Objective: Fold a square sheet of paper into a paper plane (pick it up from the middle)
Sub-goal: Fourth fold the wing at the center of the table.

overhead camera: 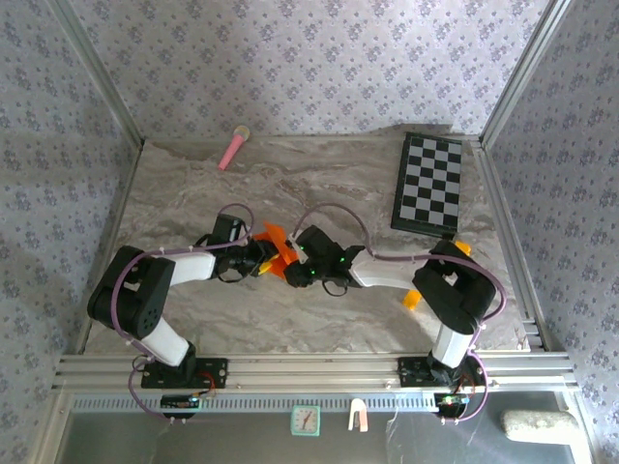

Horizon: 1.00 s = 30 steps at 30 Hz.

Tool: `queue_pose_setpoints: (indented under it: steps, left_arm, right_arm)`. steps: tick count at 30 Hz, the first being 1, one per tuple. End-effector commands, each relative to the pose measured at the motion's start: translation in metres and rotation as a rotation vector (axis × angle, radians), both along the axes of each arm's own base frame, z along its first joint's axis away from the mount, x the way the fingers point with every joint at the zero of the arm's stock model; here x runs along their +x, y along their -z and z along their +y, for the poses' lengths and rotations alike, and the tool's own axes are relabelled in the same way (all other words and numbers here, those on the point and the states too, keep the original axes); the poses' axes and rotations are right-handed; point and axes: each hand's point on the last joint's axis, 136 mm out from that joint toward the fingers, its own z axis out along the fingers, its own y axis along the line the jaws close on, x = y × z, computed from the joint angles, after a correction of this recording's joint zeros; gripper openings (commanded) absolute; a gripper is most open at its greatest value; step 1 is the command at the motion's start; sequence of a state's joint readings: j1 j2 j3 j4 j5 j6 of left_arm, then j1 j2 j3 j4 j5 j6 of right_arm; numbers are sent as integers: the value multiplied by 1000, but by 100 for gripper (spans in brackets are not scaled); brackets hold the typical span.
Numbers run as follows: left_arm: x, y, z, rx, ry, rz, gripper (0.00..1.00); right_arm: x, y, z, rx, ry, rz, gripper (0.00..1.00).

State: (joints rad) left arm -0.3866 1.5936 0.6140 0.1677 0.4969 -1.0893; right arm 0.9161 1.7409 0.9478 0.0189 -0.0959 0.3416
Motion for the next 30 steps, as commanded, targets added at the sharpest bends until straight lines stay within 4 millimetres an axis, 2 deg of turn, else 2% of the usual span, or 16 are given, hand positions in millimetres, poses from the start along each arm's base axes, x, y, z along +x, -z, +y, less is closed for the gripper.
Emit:
queue_pose_setpoints:
  steps: [1, 11, 30]
  left_arm:
    - [-10, 19, 7, 59, -10, 73, 43]
    - [-11, 20, 7, 59, -10, 77, 43]
    - [-12, 20, 9, 68, -15, 81, 39]
  right_arm:
    - [14, 4, -7, -99, 50, -66, 35]
    - [14, 9, 4, -123, 14, -79, 32]
    - [8, 15, 14, -102, -54, -39, 10]
